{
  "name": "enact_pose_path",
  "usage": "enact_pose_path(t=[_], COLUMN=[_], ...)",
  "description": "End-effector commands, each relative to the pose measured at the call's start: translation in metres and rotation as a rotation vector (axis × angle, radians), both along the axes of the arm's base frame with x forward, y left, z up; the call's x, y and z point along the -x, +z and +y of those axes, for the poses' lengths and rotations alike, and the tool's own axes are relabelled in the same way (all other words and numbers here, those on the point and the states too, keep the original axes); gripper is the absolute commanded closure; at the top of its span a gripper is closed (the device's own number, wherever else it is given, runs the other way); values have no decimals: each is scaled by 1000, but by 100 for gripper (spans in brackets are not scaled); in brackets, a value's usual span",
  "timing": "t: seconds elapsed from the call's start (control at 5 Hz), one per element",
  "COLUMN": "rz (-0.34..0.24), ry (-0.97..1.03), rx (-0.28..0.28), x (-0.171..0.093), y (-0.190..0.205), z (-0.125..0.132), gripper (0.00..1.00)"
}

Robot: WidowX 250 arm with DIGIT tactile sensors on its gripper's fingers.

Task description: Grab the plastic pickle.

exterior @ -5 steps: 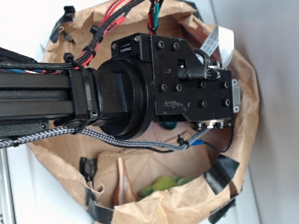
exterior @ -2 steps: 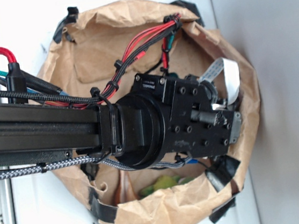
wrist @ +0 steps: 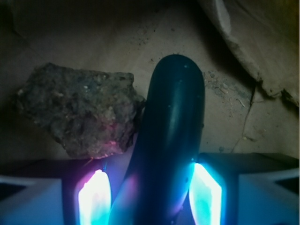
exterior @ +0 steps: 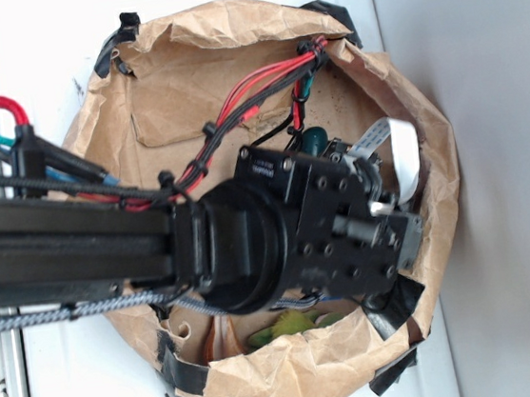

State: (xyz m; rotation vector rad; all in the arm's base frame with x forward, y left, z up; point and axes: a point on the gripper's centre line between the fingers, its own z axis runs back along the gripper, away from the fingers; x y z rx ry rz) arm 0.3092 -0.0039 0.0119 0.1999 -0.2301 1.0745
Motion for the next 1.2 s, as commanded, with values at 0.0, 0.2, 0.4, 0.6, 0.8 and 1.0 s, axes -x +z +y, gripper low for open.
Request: enact_pose_path(t=[0.0, 0.2, 0.4, 0.6, 0.8, 1.0], rz=[-5, -65, -111, -120, -64, -62], ry=[-96, -222, -358, -452, -482, -548], rx=[116, 251, 247, 191, 165, 147], x=[30, 46, 54, 66, 74, 88], y=[53, 99, 133, 162, 184, 197], z=[16, 23, 28, 21, 19, 21], gripper=[100, 100, 100, 100, 100, 100])
